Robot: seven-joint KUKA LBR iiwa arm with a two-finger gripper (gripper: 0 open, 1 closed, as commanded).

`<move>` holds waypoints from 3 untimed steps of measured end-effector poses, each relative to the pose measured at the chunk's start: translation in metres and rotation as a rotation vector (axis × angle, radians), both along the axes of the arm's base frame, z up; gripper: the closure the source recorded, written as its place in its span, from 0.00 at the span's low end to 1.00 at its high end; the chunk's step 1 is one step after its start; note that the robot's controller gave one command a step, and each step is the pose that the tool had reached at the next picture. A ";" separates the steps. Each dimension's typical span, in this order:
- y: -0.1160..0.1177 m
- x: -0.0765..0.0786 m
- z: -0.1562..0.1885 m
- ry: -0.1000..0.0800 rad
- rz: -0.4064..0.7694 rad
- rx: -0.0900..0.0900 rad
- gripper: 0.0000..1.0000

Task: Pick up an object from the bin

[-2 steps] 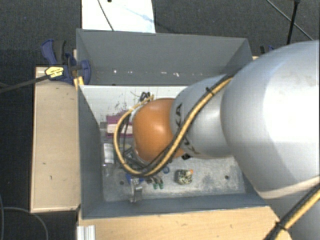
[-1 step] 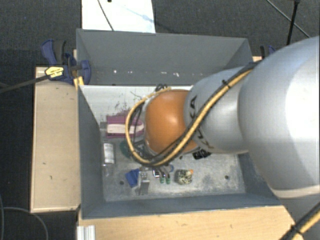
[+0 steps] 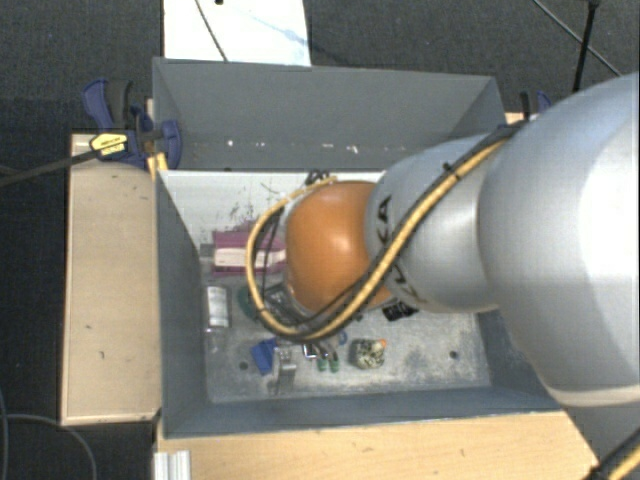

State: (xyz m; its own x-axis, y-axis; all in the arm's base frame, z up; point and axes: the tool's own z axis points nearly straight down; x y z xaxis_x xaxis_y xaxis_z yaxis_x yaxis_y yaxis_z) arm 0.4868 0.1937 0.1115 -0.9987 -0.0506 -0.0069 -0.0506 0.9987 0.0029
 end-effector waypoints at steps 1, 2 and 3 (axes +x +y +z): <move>0.001 0.002 -0.041 0.002 -0.029 0.002 0.00; 0.002 0.004 -0.039 -0.001 -0.033 0.005 0.00; 0.004 0.004 -0.039 -0.002 -0.035 0.007 1.00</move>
Offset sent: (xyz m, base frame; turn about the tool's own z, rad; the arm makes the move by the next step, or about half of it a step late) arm 0.0011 -0.0005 -0.0415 0.0318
